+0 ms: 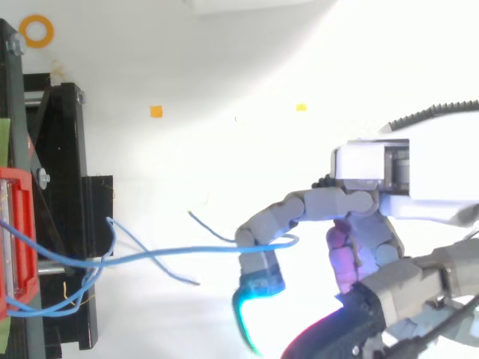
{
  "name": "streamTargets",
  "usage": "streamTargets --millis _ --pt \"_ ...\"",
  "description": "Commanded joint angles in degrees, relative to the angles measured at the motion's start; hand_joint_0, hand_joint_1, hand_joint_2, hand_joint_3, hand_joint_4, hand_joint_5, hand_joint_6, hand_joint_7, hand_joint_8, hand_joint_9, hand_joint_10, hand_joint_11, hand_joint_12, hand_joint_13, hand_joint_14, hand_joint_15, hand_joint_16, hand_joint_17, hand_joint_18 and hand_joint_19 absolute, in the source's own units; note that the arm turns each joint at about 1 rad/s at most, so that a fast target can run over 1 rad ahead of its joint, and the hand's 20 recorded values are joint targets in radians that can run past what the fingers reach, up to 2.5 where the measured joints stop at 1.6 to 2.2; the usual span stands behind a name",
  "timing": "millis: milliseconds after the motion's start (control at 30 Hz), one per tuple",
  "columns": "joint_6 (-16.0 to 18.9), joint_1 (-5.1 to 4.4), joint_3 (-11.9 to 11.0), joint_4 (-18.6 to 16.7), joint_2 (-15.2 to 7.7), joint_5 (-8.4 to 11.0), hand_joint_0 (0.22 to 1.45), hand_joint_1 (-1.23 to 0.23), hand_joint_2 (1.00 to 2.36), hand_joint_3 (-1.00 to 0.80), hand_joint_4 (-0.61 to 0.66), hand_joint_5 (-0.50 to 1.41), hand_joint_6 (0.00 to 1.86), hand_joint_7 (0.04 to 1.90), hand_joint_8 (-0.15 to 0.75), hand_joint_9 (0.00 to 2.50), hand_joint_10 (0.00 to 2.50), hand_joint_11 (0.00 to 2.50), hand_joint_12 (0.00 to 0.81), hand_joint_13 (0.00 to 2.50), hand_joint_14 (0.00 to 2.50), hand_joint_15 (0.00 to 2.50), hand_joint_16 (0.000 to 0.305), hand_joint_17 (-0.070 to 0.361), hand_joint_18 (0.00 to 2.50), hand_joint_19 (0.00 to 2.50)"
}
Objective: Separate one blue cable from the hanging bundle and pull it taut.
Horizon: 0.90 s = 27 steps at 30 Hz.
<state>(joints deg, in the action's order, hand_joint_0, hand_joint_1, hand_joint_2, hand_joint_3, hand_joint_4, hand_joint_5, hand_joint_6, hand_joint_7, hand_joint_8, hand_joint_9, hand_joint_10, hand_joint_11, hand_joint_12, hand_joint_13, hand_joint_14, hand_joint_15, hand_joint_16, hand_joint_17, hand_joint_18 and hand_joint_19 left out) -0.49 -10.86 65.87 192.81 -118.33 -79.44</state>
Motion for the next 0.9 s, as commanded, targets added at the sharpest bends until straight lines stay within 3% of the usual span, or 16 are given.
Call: streamTargets --millis 0,133,167,200,233,300,367,567,600,667,733,867 --pt "-3.82 -0.13 0.05 3.8 -0.06 2.71 0.42 -0.41 1.0 -0.5 0.22 0.13 0.51 1.2 0.209 2.23 0.03 0.72 0.369 1.65 0.02 0.95 0.063 0.141 1.08 0.78" --pt "-9.27 -0.39 0.05 5.03 -0.06 7.72 0.42 -0.41 1.0 -0.5 0.24 0.12 0.51 1.15 0.211 2.22 0.03 0.71 0.368 1.63 0.02 0.95 0.063 0.141 1.07 0.78" --pt "-12.43 -0.57 -0.04 4.95 -0.06 10.18 0.42 -0.41 1.0 -0.5 0.24 0.12 0.51 1.15 0.211 2.22 0.03 0.7 0.369 1.63 0.02 0.94 0.063 0.141 1.06 0.78" --pt "-13.58 -0.57 0.05 4.86 -0.06 10.97 0.42 -0.41 1.0 -0.5 0.24 0.12 0.51 1.15 0.214 2.22 0.03 0.7 0.367 1.62 0.02 0.94 0.063 0.141 1.06 0.78" --pt "-17.36 -0.74 -0.04 4.15 -0.06 13.44 0.42 -0.42 1.0 -0.5 0.24 0.12 0.51 1.15 0.214 2.22 0.03 0.7 0.367 1.62 0.02 0.94 0.062 0.14 1.06 0.78" --pt "-19.47 -0.83 0.05 3.63 -0.06 14.84 0.42 -0.42 1.0 -0.5 0.24 0.12 0.51 1.15 0.214 2.21 0.03 0.7 0.37 1.62 0.02 0.94 0.062 0.14 1.06 0.79" --pt "-22.72 -0.92 -0.04 2.22 -0.06 17.74 0.42 -0.42 1.0 -0.5 0.25 0.12 0.51 1.13 0.219 2.2 0.03 0.68 0.367 1.61 0.02 0.94 0.062 0.14 1.05 0.79" --pt "-27.38 -1.44 -0.04 -0.06 -0.06 24.95 0.42 -0.42 1.0 -0.5 0.27 0.11 0.51 1.08 0.216 2.17 0.03 0.67 0.365 1.59 0.02 0.93 0.062 0.139 1.04 0.79" --pt "-27.38 -1.44 -0.04 -0.06 -0.06 24.95 0.42 -0.42 1.0 -0.5 0.27 0.11 0.51 1.07 0.217 2.17 0.03 0.66 0.367 1.58 0.02 0.94 0.062 0.139 1.04 0.79" --pt "-28.96 -1.88 -0.04 -0.68 -0.06 27.41 0.43 -0.43 1.0 -0.5 0.28 0.11 0.51 1.06 0.219 2.15 0.03 0.66 0.363 1.58 0.02 0.94 0.062 0.138 1.03 0.8" --pt "-29.75 -2.06 -0.04 -0.94 -0.06 28.2 0.45 -0.46 1.0 -0.5 0.26 0.11 0.51 1.06 0.212 2.15 0.03 0.67 0.356 1.57 0.02 0.94 0.059 0.133 1.0 0.81" --pt "-32.83 -2.5 -0.04 -1.82 -0.06 31.1 0.66 -0.76 1.0 -0.5 0.24 0.11 0.51 1.1 0.189 2.13 0.03 0.74 0.299 1.52 0.03 0.99 0.045 0.1 0.9 0.88"
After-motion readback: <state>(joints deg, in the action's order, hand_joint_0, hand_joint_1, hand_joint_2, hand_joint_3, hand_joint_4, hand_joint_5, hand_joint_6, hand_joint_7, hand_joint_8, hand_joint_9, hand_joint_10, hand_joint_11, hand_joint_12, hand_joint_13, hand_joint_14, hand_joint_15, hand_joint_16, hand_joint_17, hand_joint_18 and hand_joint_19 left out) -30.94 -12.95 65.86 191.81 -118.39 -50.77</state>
